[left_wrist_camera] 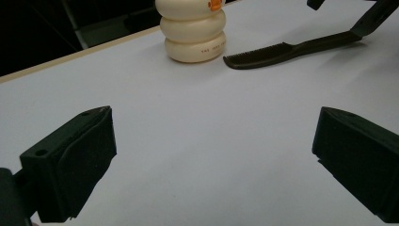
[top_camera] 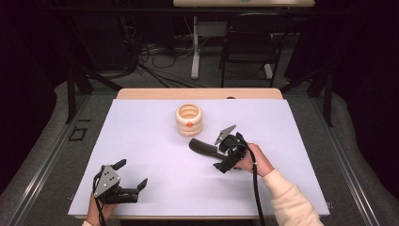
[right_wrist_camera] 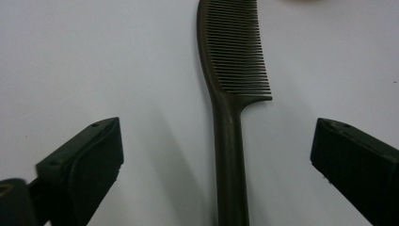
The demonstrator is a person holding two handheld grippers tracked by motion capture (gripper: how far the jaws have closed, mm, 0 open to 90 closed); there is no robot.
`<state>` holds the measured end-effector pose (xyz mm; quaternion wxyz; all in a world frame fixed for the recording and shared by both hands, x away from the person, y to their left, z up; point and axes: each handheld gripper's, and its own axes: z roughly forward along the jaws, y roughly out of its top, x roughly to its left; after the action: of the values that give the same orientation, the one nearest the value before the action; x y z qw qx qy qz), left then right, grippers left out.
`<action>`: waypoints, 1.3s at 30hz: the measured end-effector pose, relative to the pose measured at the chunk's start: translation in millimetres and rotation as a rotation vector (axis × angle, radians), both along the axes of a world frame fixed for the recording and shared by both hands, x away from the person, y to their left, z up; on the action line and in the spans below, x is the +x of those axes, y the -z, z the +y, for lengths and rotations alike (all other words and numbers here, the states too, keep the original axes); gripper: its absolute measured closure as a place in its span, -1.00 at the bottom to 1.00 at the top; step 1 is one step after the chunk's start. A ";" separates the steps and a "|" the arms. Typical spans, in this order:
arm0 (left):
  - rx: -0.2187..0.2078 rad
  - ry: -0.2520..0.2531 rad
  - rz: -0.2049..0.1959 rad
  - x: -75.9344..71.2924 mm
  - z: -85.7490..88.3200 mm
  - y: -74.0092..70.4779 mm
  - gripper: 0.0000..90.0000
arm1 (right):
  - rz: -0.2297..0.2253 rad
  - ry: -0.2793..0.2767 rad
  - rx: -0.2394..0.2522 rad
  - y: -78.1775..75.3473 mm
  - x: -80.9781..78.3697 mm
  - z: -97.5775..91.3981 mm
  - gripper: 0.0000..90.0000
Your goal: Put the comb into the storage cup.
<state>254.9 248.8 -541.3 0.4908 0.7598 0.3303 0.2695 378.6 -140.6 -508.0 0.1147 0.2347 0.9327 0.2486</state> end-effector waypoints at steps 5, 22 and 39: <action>-0.002 0.000 0.001 0.0 0.0 0.2 -1.00 | -0.012 -0.008 -0.025 -1.2 0.5 5.6 -0.59; 0.006 0.006 0.004 0.6 -0.2 0.4 -1.00 | -0.050 -0.035 -0.228 4.4 3.6 27.4 0.40; 0.010 0.010 0.005 0.6 -0.1 0.5 -1.00 | 0.019 0.021 -0.322 18.4 17.1 37.9 0.52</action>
<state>255.6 248.6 -541.8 0.4877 0.7644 0.3264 0.2670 395.8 -102.7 -526.4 0.1446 0.2252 0.9591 0.0923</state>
